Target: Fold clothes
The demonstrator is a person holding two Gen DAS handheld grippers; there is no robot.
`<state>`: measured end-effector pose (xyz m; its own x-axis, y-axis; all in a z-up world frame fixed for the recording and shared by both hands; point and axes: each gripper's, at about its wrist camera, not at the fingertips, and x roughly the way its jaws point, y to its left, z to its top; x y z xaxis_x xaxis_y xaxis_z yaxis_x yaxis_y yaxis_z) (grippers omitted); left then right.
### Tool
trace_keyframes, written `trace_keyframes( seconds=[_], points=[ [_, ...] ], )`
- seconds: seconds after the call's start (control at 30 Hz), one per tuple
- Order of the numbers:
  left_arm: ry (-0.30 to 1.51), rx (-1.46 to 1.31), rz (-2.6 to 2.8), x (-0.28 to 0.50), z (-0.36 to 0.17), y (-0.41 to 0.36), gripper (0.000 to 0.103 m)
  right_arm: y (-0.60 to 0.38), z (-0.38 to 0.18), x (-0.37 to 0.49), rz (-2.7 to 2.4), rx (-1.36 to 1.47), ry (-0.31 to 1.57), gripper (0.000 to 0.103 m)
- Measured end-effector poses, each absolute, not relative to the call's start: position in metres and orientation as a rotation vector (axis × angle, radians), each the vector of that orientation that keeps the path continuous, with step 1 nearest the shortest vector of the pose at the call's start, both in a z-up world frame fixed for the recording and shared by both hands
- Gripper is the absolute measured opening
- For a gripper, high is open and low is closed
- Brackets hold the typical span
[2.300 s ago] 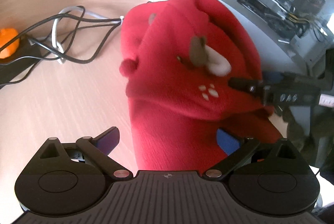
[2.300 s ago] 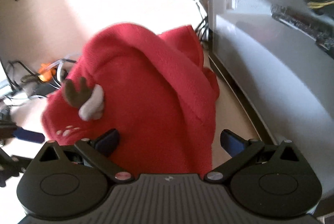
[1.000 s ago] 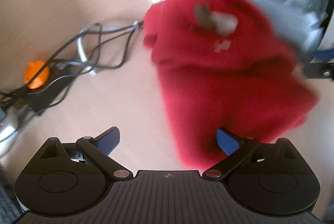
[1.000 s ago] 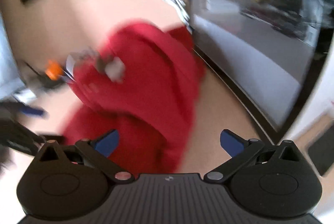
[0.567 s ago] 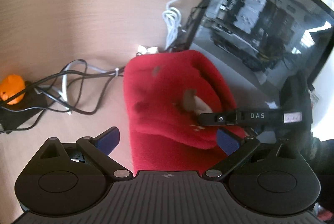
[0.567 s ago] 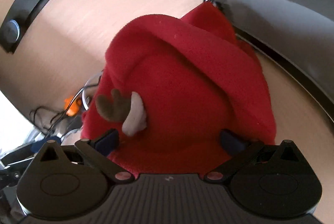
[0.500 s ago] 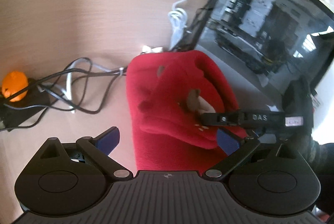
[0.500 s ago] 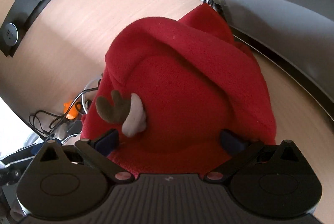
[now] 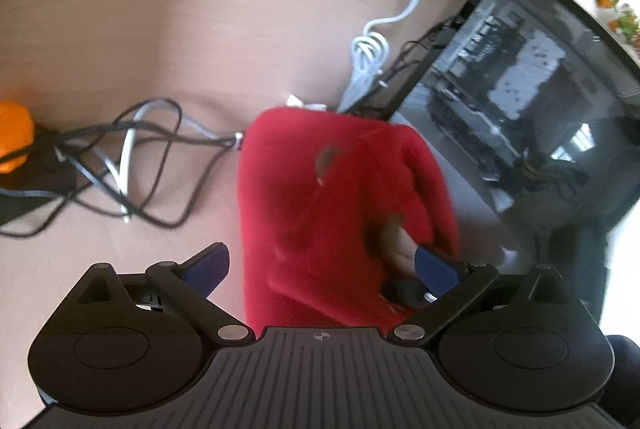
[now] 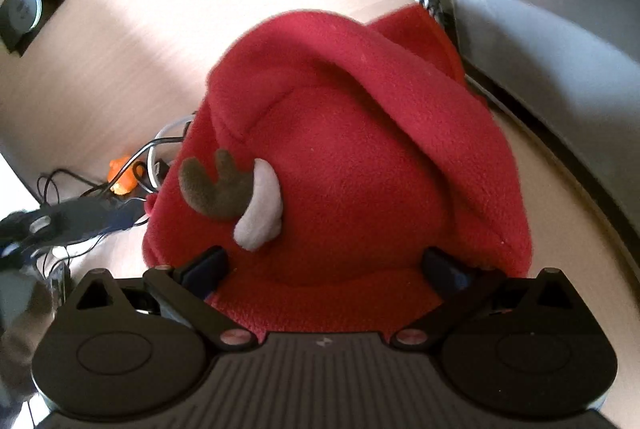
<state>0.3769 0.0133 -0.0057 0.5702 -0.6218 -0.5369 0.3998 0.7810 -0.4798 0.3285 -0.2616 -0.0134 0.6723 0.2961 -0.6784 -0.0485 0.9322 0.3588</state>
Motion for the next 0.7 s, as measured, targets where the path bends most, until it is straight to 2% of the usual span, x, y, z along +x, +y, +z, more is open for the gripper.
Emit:
trace_keyframes(
  seconds=[0.17,0.5,0.6,0.7],
  points=[
    [0.741,-0.198,-0.535,0.386,-0.017,-0.009,0.101,-0.275,0.027,0.306,0.016,0.190,0.591,0.103],
    [0.740,-0.018,-0.426,0.380,-0.026,-0.021,0.101,-0.253,0.015,0.379,-0.102,0.018,0.650,0.103],
    [0.750,-0.008,-0.415,0.380,-0.029,-0.021,0.101,-0.247,-0.004,0.424,-0.141,0.012,0.772,0.103],
    [0.753,0.006,-0.398,0.381,-0.030,-0.023,0.101,-0.259,-0.019,0.441,-0.130,0.122,0.850,0.103]
  ],
)
